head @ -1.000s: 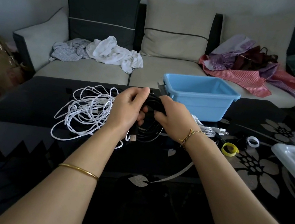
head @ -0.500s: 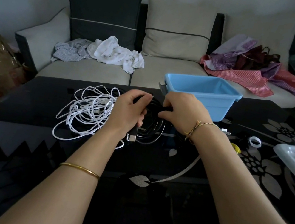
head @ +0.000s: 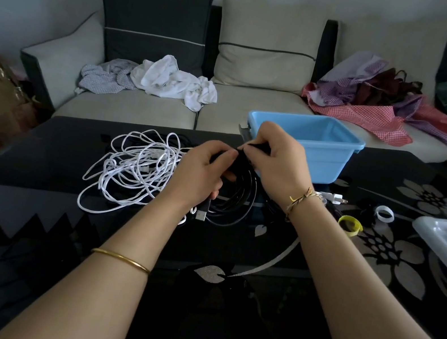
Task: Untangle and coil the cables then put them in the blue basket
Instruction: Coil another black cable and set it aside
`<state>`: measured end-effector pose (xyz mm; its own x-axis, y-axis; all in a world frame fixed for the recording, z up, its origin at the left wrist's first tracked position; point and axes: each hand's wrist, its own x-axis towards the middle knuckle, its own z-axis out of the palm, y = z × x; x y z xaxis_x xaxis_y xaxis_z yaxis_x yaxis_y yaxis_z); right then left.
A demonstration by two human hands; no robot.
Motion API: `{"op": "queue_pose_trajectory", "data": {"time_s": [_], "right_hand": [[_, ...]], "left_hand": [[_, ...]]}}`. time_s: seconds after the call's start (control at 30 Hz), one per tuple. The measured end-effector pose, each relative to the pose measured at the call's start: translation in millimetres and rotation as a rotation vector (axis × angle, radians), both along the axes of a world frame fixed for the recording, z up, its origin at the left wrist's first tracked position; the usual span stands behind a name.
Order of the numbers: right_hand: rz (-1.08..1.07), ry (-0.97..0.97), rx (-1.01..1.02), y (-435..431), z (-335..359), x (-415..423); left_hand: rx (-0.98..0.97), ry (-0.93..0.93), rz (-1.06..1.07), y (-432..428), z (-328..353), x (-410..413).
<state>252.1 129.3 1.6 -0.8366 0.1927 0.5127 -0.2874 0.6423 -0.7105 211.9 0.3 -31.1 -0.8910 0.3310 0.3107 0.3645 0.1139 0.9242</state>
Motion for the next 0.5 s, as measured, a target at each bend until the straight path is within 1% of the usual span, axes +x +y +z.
{"op": "queue_pose_trajectory", "data": {"time_s": [0.17, 0.27, 0.37, 0.5], "right_hand": [[-0.031, 0.023, -0.088, -1.7, -3.1, -1.3], [-0.084, 0.040, -0.123, -4.2, -6.4, -2.3], [-0.138, 0.050, -0.130, -8.2, -9.0, -1.8], [-0.173, 0.059, -0.090, -13.1, -11.0, -1.5]], "left_hand": [[-0.010, 0.029, 0.020, 0.5, 2.1, 2.6], [0.025, 0.000, 0.027, 1.3, 4.2, 4.2], [0.052, -0.032, 0.028, 1.8, 5.1, 5.5], [0.066, -0.048, 0.047, 2.5, 5.2, 4.4]]}}
